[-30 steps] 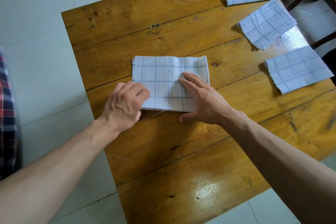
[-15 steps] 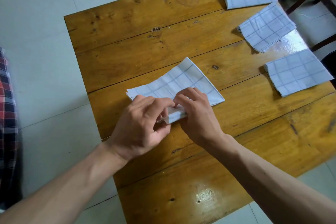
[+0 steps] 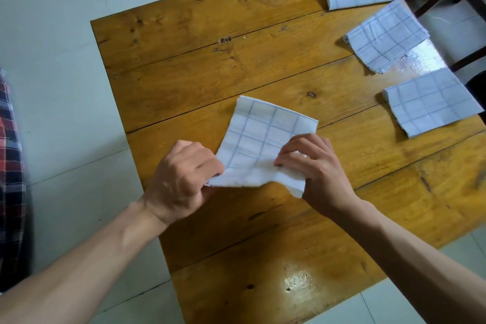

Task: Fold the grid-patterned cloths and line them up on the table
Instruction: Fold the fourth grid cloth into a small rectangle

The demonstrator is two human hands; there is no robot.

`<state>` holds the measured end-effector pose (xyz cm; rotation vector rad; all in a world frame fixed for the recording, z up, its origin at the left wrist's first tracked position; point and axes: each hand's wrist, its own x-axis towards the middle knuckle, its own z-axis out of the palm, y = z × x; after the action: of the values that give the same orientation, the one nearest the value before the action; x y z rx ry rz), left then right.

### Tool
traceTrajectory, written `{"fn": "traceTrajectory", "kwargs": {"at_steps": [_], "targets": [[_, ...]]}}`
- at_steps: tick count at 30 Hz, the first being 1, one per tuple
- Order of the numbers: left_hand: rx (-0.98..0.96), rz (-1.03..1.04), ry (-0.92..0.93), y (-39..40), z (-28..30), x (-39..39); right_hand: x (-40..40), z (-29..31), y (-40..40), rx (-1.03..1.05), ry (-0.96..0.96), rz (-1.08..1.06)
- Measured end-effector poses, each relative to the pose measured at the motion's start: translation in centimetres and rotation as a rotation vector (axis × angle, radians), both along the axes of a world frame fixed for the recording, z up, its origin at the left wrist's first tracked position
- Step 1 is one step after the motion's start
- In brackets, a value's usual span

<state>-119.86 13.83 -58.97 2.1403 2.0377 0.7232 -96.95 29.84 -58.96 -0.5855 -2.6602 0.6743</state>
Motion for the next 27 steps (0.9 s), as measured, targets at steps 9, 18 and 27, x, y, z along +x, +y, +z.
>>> {"fn": "traceTrajectory", "kwargs": {"at_steps": [9,18,27], "targets": [[-0.119,-0.25,-0.1,-1.3,-1.2,2.9,3.8,-1.9,0.0,-0.068,-0.165,0.015],[-0.388,-0.258,-0.148,-1.2,-1.9,2.9,5.3,-2.9,-0.9,-0.121,-0.107,-0.058],[-0.343,-0.088,-0.21,-1.9,-1.9,3.7,5.8,-2.6,-0.9,-0.068,-0.07,-0.175]]}}
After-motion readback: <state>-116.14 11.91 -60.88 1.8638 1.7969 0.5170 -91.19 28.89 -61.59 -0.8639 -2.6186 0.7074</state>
